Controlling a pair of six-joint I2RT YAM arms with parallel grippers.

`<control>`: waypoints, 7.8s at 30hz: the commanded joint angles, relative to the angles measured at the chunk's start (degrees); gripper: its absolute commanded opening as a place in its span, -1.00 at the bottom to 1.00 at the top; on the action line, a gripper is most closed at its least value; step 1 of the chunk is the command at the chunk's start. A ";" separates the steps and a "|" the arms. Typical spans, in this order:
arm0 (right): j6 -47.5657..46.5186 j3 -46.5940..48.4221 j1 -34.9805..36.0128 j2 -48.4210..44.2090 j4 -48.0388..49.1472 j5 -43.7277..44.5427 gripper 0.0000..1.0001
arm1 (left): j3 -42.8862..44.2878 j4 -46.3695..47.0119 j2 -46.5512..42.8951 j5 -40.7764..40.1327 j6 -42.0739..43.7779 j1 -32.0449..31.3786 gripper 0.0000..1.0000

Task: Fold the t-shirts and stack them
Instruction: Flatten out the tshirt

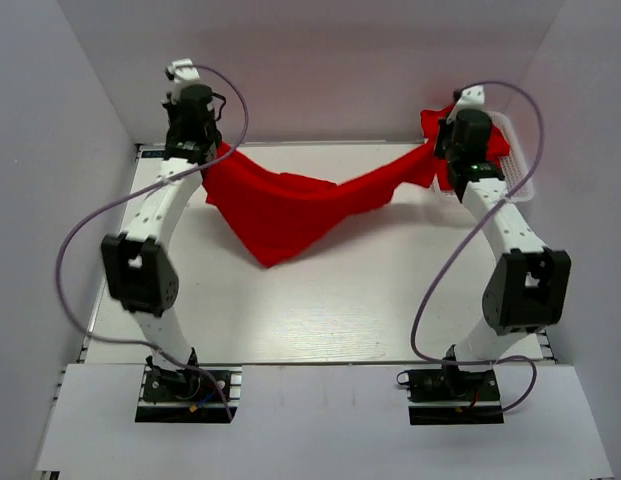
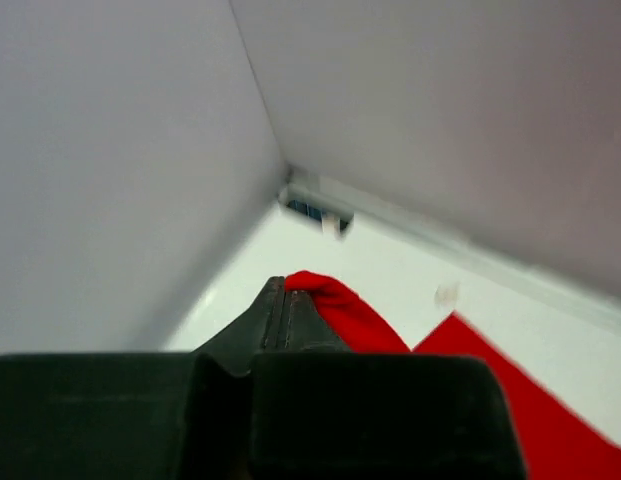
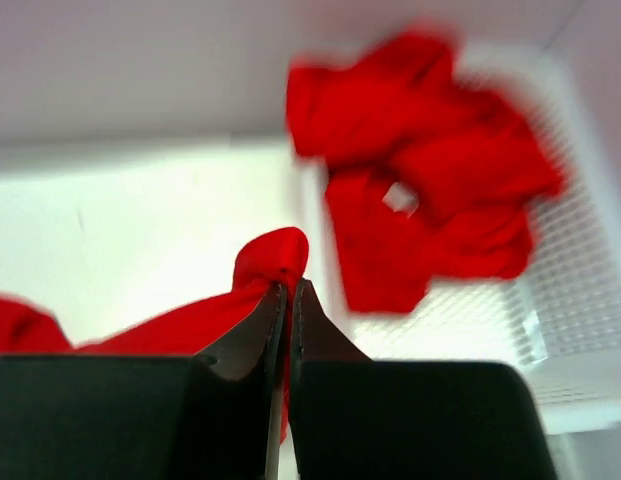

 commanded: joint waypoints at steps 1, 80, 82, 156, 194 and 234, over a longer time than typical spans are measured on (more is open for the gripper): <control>2.40 -2.12 -0.31 6.39 -0.76 -7.22 -1.00 | 2.36 -12.07 14.53 9.14 -13.13 4.35 -0.99; -3.38 -7.41 -0.22 -20.63 3.81 -3.90 -1.00 | -15.93 -13.21 -35.22 16.20 -9.46 -22.80 -1.00; -5.23 -6.18 -0.13 -25.12 3.98 -1.27 -1.00 | -11.62 -13.74 -36.81 16.19 -7.18 -22.80 -1.00; 9.44 -23.50 1.00 -25.07 -15.26 -23.83 0.80 | -35.26 -28.86 -24.98 21.56 -36.61 -14.89 1.00; 18.49 -16.79 9.79 15.22 -13.86 -23.40 0.80 | -9.21 -13.39 26.82 40.97 -28.62 6.82 1.00; 24.47 -50.20 14.37 -30.05 -17.28 -8.37 0.80 | -66.52 -17.62 -26.63 28.68 -50.15 7.88 0.57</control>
